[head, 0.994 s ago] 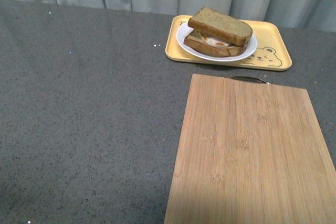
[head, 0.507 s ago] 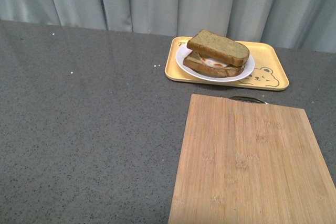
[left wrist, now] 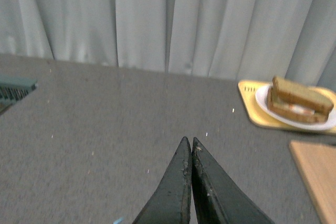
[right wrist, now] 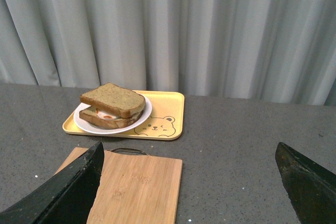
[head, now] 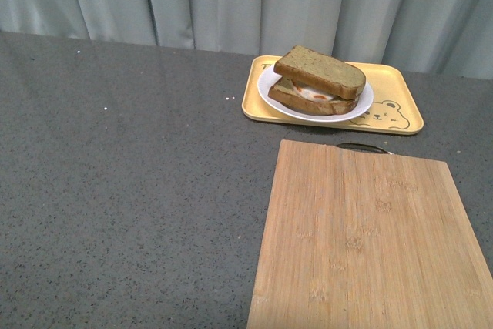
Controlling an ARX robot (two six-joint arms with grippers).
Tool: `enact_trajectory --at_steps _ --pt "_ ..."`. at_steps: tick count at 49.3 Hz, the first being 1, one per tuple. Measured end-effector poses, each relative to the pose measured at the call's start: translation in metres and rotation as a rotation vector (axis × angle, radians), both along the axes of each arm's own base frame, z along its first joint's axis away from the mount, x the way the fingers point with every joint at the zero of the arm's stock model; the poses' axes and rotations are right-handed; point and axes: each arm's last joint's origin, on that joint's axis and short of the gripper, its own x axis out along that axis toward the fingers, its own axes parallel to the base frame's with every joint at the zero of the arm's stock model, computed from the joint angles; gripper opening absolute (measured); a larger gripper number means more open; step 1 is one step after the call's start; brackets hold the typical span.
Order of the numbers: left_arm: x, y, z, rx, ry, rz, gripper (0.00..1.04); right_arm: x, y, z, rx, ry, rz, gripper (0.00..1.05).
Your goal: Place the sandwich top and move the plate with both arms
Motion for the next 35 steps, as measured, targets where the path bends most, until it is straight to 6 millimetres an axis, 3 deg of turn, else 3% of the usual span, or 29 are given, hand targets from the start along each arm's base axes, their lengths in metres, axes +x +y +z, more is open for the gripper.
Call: enact_trajectory --at_steps 16,24,35 --pt "-0.0077 0.0000 -0.0011 0.000 -0.008 0.000 0.04 0.0000 0.0000 0.0000 0.000 0.000 0.000 0.95" --pt "-0.0078 0.0000 -0.0010 0.000 -0.010 -0.001 0.35 0.0000 0.0000 0.0000 0.000 0.000 0.000 0.95" --pt "-0.0078 0.0000 -0.0010 0.000 -0.010 -0.001 0.67 0.0000 0.0000 0.0000 0.000 0.000 0.000 0.95"
